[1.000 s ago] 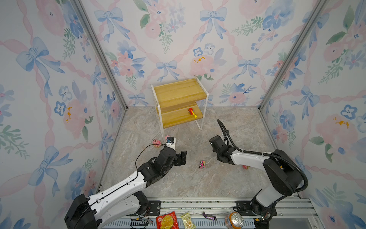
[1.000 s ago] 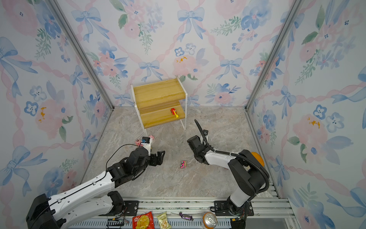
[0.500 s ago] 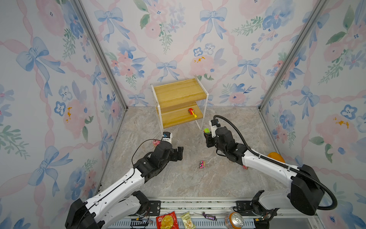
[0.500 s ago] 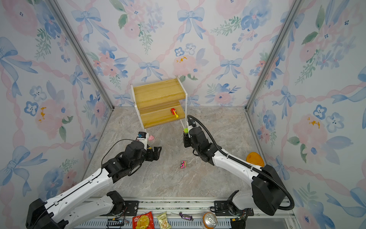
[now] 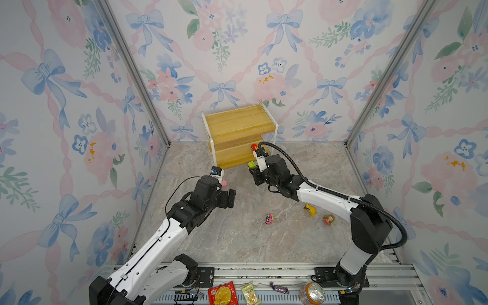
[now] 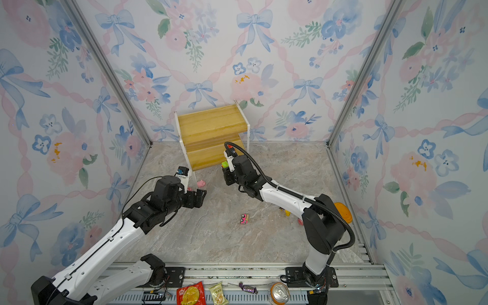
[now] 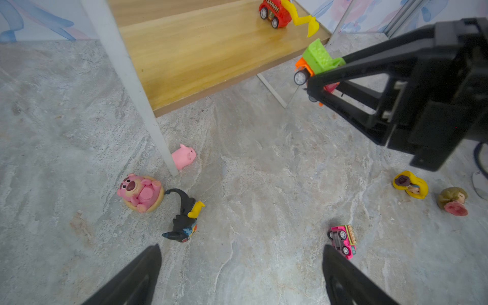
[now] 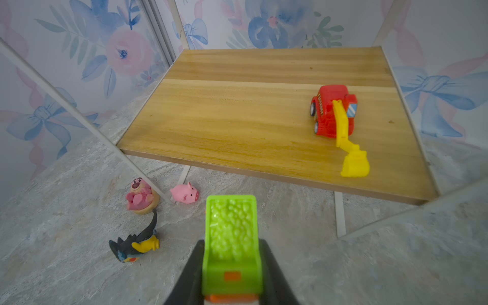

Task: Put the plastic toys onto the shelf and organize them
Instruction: 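Lift the orange-and-green toy truck with the right gripper toward the lower shelf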

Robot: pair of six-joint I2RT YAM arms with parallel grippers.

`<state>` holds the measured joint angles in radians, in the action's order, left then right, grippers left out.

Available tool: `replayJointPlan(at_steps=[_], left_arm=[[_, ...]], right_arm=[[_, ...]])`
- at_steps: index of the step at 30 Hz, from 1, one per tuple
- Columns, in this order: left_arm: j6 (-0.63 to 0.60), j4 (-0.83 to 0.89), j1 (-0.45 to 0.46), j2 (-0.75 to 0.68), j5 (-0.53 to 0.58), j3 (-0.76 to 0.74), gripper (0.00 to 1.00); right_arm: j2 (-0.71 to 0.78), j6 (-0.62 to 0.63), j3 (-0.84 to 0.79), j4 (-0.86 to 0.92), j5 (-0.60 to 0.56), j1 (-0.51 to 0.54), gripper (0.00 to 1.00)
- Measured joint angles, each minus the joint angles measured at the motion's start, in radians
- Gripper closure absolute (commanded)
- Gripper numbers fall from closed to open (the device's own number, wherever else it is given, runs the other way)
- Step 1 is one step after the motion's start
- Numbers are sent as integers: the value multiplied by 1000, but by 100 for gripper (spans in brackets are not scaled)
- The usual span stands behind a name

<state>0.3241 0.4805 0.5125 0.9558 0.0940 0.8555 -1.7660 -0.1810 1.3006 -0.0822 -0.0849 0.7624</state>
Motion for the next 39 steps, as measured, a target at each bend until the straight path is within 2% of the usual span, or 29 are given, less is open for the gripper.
replayJointPlan(at_steps=[10,15,39], left_arm=[[-10,-76,-102,-26,-122,-40,4],[-10,-102,-120,-25,-152,-51,4],[-7,-172,-186,6,-203,-74,4]], right_arm=[[-105,-17,100,-76,-62,-12,79],[-138,-17,119,-132,-88,-18,79],[-317,-11,209,-323,-180,-42,77]])
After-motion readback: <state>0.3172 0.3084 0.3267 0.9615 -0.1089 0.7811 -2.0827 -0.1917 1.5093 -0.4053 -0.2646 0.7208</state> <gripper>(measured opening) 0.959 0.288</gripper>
